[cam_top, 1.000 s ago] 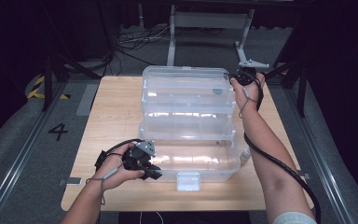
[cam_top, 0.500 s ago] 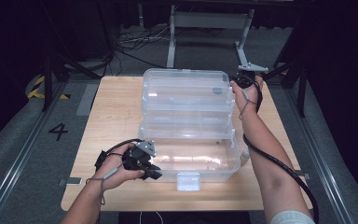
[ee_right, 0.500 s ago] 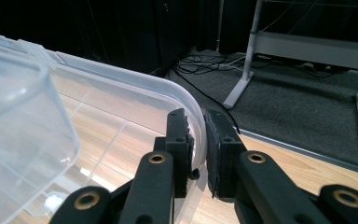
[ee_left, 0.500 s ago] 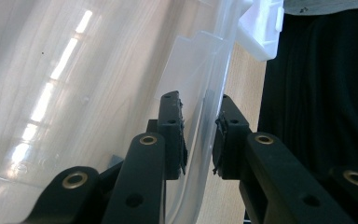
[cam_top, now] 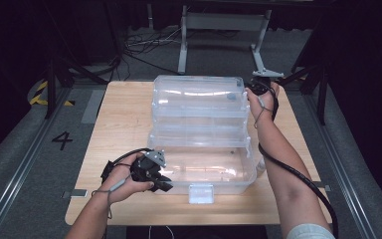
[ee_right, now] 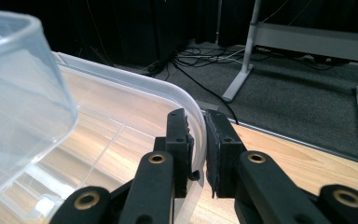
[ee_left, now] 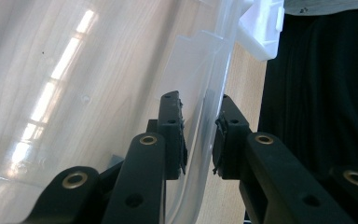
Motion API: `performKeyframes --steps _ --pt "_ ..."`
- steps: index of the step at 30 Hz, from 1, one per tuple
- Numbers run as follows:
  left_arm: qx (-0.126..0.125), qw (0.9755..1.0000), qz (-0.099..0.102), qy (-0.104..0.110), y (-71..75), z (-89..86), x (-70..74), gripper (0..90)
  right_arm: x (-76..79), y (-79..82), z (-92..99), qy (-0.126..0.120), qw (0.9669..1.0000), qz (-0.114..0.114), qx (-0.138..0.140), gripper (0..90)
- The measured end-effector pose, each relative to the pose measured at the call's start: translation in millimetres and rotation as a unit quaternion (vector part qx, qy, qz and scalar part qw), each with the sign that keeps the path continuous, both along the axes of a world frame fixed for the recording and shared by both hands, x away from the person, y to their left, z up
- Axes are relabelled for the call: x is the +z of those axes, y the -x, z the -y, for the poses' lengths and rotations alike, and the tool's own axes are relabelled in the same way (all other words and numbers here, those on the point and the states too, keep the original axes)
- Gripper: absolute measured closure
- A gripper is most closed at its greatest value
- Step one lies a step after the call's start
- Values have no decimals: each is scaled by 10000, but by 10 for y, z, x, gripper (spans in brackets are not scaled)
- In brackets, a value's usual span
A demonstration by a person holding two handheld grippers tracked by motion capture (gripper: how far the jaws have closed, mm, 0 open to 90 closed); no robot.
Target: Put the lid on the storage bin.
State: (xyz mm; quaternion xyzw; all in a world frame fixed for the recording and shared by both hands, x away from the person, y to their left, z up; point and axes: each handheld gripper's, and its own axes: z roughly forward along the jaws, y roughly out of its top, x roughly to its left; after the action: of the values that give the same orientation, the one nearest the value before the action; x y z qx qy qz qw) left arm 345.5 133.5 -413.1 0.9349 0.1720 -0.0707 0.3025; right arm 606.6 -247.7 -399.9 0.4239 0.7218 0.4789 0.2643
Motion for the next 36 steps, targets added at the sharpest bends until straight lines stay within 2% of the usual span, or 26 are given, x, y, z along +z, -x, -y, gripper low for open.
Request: performKeyframes --steps 21,24,25,29,31,34,36 --pt "12 10000 -7 -12 0 -1 0 760 -59 -22 -6 -7 9999 -107 -38 803" --pt "16 10000 -20 -26 1 1 3 759 -42 -15 13 -72 9999 -82 -45 770" --pt "10 10000 -24 -56 -2 8 11 758 -2 -4 44 -130 9999 -40 -52 712" --pt "-46 10000 -24 -67 -11 16 41 753 112 62 97 -176 9998 47 21 669" --pt "-73 10000 -30 56 -18 11 82 745 135 81 108 -169 9998 66 32 661" --pt "-96 9999 31 136 -34 -12 173 712 268 183 171 -175 9997 161 104 620" --pt "-23 9997 104 207 -47 -53 240 698 343 250 210 -194 9995 202 126 602"
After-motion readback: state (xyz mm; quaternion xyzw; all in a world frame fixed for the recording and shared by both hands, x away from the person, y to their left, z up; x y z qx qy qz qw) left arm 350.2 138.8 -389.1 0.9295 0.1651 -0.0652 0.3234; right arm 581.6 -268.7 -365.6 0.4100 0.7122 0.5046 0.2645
